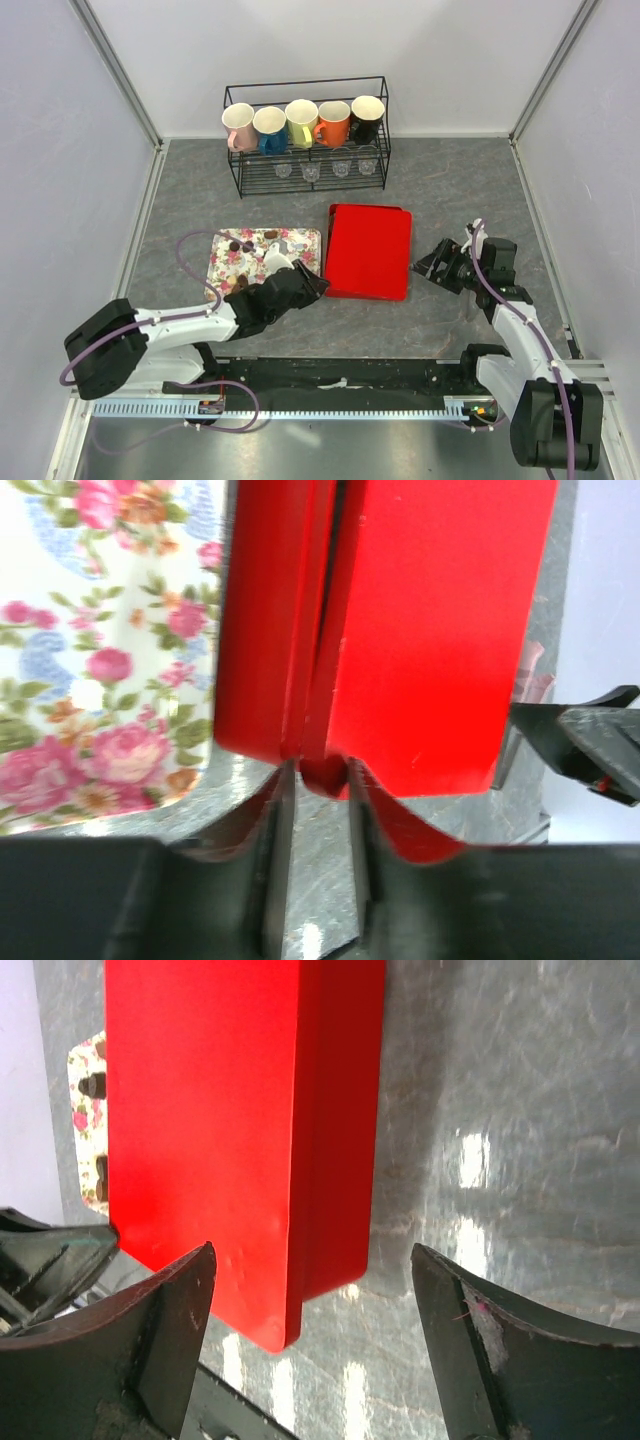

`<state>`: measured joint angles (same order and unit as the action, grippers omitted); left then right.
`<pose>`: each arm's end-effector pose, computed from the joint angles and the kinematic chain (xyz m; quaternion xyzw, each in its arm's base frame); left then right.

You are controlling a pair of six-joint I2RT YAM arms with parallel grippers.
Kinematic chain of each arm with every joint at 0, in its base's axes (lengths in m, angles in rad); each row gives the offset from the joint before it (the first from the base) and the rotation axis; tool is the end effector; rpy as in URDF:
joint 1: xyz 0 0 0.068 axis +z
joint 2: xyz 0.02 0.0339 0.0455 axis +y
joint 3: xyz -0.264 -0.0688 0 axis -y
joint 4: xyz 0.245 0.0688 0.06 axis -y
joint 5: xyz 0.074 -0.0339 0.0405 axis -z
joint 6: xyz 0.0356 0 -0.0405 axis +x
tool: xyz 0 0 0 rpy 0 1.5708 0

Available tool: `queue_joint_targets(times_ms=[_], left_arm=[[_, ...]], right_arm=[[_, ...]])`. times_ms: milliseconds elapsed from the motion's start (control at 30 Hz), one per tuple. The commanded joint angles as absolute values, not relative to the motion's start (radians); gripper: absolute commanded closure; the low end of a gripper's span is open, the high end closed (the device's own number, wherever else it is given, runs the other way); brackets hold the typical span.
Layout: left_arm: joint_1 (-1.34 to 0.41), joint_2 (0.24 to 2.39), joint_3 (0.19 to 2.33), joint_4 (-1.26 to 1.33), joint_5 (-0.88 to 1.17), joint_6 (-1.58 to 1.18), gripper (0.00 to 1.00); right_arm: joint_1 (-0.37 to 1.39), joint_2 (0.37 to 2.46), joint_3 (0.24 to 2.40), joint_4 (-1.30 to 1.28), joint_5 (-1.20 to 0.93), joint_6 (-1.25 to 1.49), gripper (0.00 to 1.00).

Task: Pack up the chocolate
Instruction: Close the box lid on the packing box.

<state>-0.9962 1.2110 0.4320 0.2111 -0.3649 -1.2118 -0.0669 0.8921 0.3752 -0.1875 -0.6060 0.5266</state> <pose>0.1378 -0.1895 0.1735 -0.1795 0.8479 -0.3505 0.3548 0.1766 0.0085 0.1832 0.1335 0.8650 0.3550 0.3284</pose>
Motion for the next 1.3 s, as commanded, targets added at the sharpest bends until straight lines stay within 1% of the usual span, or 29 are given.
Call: queue_joint_targets(times_ms=[0, 33, 67, 100, 200, 267, 300, 400, 533, 700, 900, 1267], left_arm=[[-0.992, 1.149, 0.403, 0.120, -0.442, -1.209, 0.51], [-0.991, 1.137, 0.403, 0.115, -0.443, -1.198, 0.46], [-0.992, 1.108, 0.411, 0.106, -0.452, -1.190, 0.36], [-0.992, 1.095, 0.417, 0.098, -0.457, -1.181, 0.31], [-0.970, 1.060, 0.455, 0.061, -0.445, -1.125, 0.20], [-0.913, 1.057, 0.471, 0.072, -0.402, -1.072, 0.16], [-0.887, 1.069, 0.486, 0.080, -0.341, -1.056, 0.15], [-0.784, 1.120, 0.538, 0.113, -0.243, -0.988, 0.13], [-0.732, 1.282, 0.655, 0.121, -0.164, -0.893, 0.11], [-0.681, 1.431, 0.794, 0.149, -0.091, -0.848, 0.11], [-0.663, 1.563, 0.874, 0.166, -0.034, -0.827, 0.10], [-0.661, 1.641, 0.907, 0.224, 0.100, -0.815, 0.11]], right_arm=[[-0.058, 0.934, 0.451, -0.084, -0.577, 0.532, 0.13], [-0.055, 0.945, 0.457, -0.068, -0.571, 0.537, 0.13], [-0.048, 0.963, 0.471, -0.055, -0.563, 0.551, 0.12], [-0.041, 0.972, 0.475, -0.042, -0.555, 0.557, 0.12], [-0.011, 1.023, 0.517, -0.006, -0.508, 0.558, 0.12], [-0.006, 1.052, 0.540, 0.020, -0.480, 0.555, 0.12], [-0.006, 1.089, 0.557, 0.038, -0.465, 0.557, 0.12], [0.031, 1.153, 0.592, 0.070, -0.436, 0.557, 0.12], [0.077, 1.218, 0.640, 0.089, -0.394, 0.549, 0.12], [0.129, 1.292, 0.701, 0.060, -0.313, 0.525, 0.11], [0.207, 1.368, 0.752, 0.041, -0.250, 0.509, 0.07], [0.314, 1.480, 0.868, 0.049, -0.189, 0.506, 0.05]])
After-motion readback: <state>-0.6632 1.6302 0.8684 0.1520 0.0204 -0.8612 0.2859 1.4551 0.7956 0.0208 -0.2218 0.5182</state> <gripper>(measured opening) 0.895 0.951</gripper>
